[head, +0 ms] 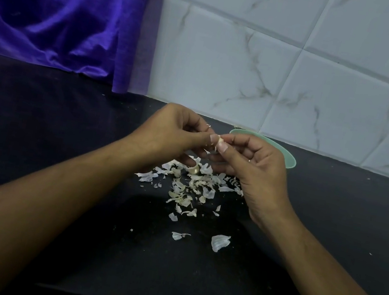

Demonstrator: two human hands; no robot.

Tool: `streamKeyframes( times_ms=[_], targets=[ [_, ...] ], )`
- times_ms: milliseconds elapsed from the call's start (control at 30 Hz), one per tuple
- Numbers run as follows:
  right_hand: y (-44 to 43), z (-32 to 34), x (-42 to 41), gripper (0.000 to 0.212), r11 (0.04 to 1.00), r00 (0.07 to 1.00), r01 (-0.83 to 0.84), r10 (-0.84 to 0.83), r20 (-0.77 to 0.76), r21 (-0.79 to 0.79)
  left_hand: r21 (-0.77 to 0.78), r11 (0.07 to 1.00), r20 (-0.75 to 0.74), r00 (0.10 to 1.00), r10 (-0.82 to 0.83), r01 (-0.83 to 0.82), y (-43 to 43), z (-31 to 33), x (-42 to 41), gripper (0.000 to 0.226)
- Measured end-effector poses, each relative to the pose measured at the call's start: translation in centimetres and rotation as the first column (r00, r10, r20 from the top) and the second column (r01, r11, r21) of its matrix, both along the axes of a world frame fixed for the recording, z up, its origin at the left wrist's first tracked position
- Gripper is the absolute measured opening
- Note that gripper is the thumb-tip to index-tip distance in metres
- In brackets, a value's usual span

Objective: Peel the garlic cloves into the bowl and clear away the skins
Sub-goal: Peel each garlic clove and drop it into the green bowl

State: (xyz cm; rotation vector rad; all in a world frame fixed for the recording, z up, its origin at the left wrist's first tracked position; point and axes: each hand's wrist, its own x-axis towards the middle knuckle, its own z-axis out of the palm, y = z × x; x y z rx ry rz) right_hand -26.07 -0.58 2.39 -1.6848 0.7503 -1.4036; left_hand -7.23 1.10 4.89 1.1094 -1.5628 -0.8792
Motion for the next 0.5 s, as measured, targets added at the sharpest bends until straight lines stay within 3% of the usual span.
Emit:
streamKeyframes(
  times_ms=[167, 367, 500],
  targets=[
    [0.01, -0.09, 0.02, 0.011, 0.999, 0.999, 0.035, -0.035, -0.004, -0.011, -0.053, 0.998, 0.071, 0.997, 0.030, -0.026, -0.22, -0.30, 0.04, 0.009],
    [-0.05, -0.33, 0.15, 0.013, 0.999, 0.999, 0.047, -0.047, -0.019, -0.010, -0.210, 0.968, 0.261, 0.946, 0.193, -0.140, -0.07, -0.35, -0.32, 0.011],
    [0.13, -0.23, 0.25, 0.014, 1.000, 1.000, 0.021, -0.021, -0.009, 0.009, -0.221, 0.963, 0.277, 0.937, 0.213, -0.153, 0.05, -0.46, -0.56, 0.012]
  ],
)
